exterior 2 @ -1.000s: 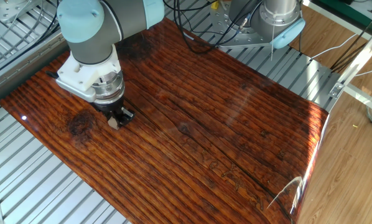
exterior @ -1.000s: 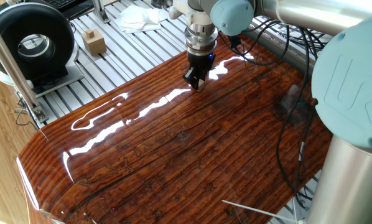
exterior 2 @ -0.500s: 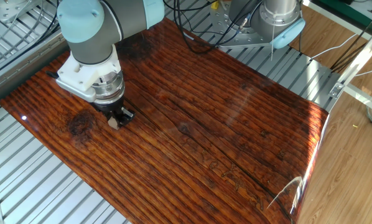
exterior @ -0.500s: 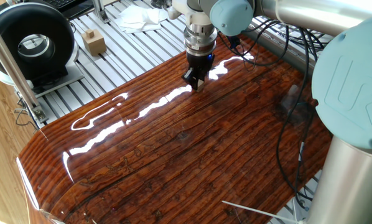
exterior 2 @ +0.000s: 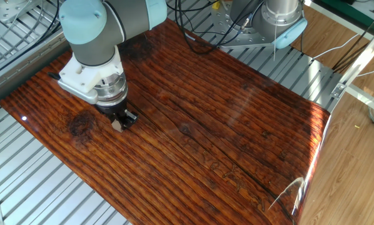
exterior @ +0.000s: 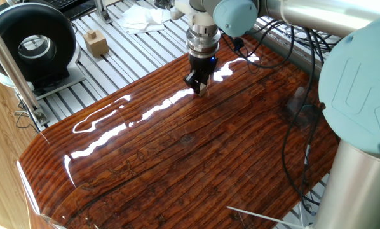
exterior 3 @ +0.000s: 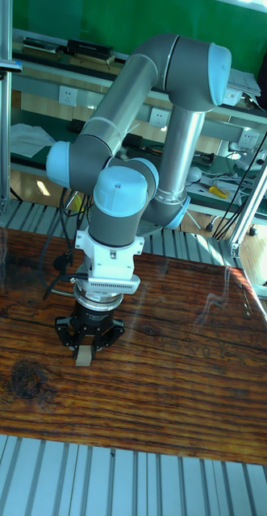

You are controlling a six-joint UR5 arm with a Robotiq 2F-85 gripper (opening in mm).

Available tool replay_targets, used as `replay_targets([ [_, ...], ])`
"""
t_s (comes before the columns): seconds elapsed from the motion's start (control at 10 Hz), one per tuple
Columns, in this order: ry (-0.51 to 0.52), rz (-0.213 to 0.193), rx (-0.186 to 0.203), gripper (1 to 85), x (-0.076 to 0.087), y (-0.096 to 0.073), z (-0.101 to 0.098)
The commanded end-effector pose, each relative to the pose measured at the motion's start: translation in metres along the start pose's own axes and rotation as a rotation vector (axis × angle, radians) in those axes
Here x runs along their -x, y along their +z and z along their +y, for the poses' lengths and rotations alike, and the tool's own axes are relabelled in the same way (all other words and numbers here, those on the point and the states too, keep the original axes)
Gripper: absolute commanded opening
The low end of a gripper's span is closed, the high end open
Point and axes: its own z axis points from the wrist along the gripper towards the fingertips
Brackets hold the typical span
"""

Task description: Hold a small block with the gripper and sweep it from left to right on the table

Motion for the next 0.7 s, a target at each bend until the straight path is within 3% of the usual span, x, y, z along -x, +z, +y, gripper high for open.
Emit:
replay_targets([
  [0.0,0.014,-0.003,0.009,1.0,0.0016,-0.0012,0.0043],
  [0.6,0.025,-0.001,0.006,1.0,0.0016,-0.0011,0.009],
])
